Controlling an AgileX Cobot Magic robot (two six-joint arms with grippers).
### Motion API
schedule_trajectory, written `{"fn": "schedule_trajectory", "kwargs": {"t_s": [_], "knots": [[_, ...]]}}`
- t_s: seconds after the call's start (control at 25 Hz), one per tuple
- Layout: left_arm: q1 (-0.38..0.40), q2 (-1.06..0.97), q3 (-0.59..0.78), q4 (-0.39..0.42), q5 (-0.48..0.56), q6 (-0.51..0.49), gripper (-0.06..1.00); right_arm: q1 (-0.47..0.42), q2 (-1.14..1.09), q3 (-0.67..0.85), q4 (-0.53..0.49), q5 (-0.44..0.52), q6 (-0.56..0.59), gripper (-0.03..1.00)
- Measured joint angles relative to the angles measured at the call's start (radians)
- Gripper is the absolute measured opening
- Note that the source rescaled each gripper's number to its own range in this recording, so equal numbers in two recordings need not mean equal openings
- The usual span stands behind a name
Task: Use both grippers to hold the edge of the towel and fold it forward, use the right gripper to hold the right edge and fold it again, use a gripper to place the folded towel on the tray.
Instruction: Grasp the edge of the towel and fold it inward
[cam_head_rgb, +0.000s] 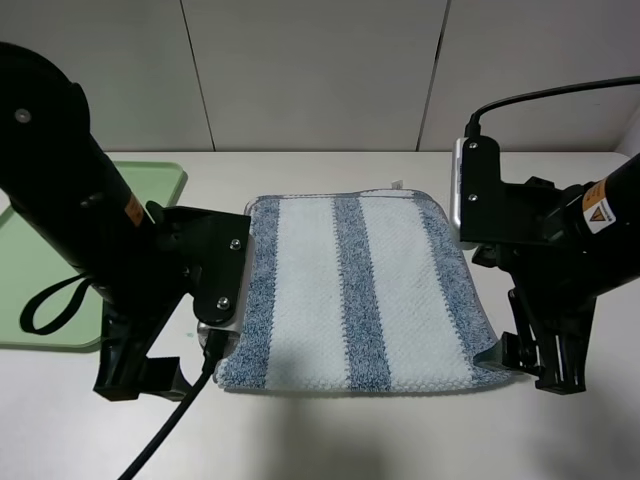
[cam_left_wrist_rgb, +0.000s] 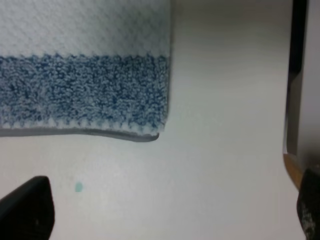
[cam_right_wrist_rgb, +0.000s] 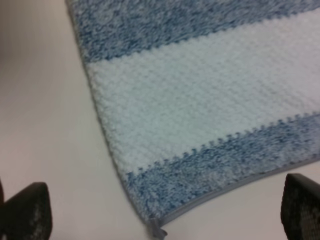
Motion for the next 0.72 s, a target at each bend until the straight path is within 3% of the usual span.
{"fn": "schedule_trajectory", "kwargs": {"t_s": [0.72], "knots": [[0.0,0.106,0.0,-0.001,-0.044,0.033,0.95,0.0,0.217,0.104,-0.016,-0.158,-0.205,1.0]]}}
